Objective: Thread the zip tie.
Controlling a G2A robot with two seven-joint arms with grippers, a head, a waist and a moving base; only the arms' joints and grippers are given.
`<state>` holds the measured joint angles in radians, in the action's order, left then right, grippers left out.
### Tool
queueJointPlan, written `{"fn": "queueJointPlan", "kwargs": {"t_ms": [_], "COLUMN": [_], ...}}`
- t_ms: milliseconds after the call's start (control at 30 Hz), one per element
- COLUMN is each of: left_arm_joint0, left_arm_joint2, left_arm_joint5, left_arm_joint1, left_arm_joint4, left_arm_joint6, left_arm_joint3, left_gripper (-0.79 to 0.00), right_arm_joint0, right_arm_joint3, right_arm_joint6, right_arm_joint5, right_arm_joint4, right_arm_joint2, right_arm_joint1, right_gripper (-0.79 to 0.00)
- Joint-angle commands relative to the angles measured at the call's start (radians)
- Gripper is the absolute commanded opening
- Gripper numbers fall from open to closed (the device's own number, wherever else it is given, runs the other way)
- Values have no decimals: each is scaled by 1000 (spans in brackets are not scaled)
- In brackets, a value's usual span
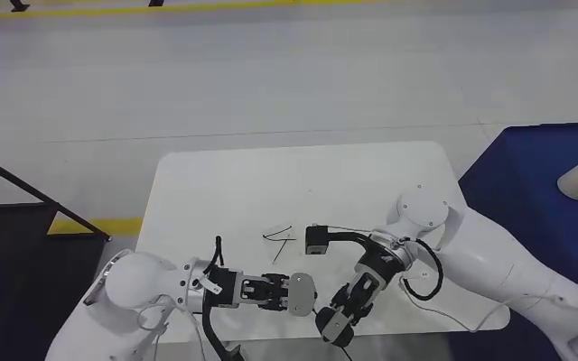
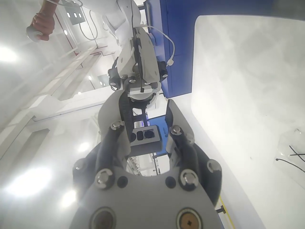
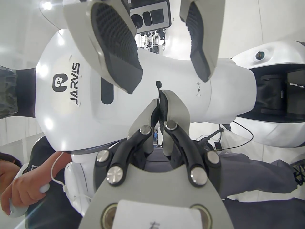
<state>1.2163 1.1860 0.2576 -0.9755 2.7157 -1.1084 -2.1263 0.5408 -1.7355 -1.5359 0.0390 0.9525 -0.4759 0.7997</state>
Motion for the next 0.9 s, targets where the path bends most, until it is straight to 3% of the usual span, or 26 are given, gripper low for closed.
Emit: {"fn": "queueJointPlan", "kwargs": {"t_ms": [0,333,500,700,867], "left_arm_joint0": [1,11,7,-2,-6], "left_arm_joint2": [0,-14,-33,-44,-45], "left_arm_joint5": [1,12,14,16,19], "left_arm_joint1": [2,11,14,17,21], "left_arm_joint4": [-1,2,12,11,8], "left_arm_joint6": [3,14,23,33,36], "left_arm_joint3": [-2,-31,-29,-23,-24], "left_gripper": [-539,-560,-631,-785,-785], "right_arm_joint0": [-13,-64,-87,-112,-132], "right_arm_joint3": [5,28,28,30,43], "right_arm_joint6": [0,0,0,0,0], "right_arm_joint5": [10,35,45,57,69], "right_arm_joint4": [9,51,57,67,76], "right_arm_joint2": [15,78,108,144,165], "right_arm_joint1": [-3,-14,-16,-13,-12], "right_gripper": [-785,-785,-785,-785,-785]}}
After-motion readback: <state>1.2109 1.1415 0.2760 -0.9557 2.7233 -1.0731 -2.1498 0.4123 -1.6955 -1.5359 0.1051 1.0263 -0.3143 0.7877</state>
